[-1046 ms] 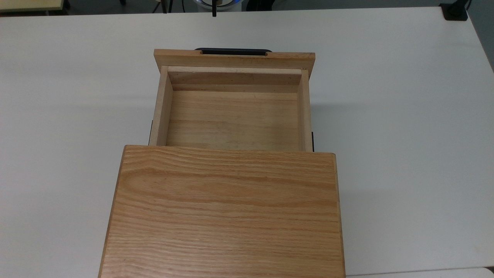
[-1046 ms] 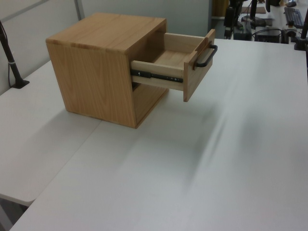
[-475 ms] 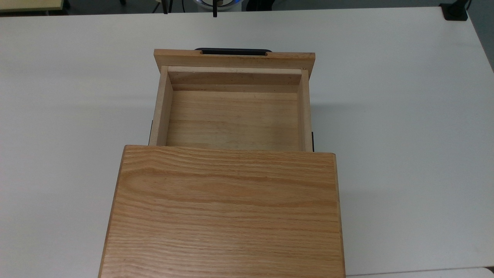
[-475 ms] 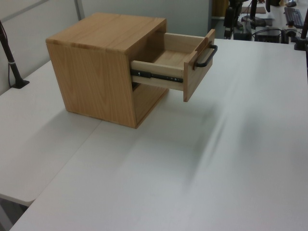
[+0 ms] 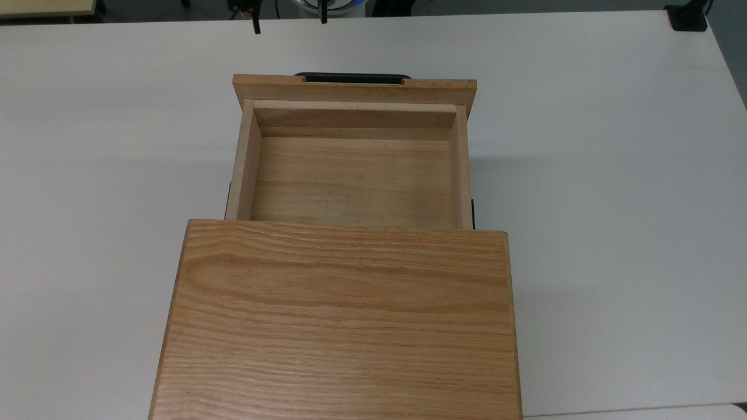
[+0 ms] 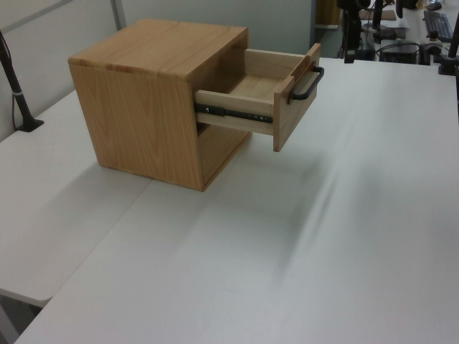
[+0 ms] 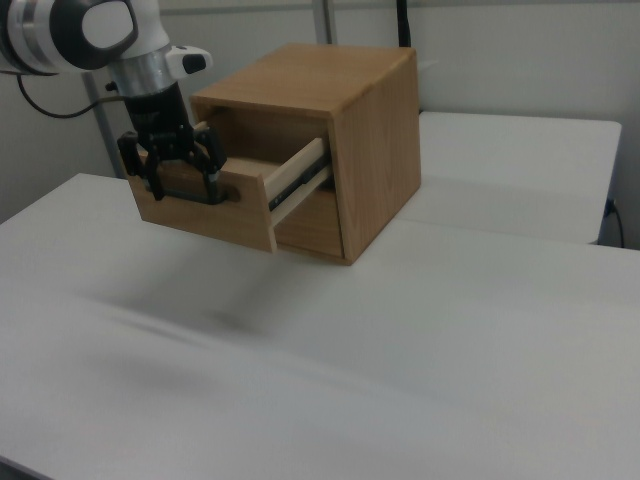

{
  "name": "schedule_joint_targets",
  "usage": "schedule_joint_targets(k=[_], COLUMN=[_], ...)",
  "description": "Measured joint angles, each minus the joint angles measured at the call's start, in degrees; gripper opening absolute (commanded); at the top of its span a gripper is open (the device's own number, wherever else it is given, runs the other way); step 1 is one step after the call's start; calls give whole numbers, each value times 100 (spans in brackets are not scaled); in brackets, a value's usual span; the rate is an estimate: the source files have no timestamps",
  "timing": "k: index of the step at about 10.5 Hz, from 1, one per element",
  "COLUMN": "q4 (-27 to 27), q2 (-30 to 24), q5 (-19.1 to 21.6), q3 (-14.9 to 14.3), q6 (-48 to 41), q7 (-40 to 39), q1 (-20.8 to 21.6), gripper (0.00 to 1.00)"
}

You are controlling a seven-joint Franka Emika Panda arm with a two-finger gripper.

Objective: Close the drawer by sliding it

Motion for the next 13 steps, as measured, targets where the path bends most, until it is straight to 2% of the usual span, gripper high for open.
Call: schedule_joint_targets(k=[1,2,3,4,8,13], q4=[-56,-145,-214,-255,-272,-270], q2=[2,5,7,9,177,626], q5=[-2,-4,-4,0,173,167], q3=[103,215,291,322,346,464], q6=[-21,-21,-21,-21,358,1348], q7=[-8,133,262,437,2339,3148], q1=[3,4,7,8,236,292], gripper=[61,28,7,0,0,0])
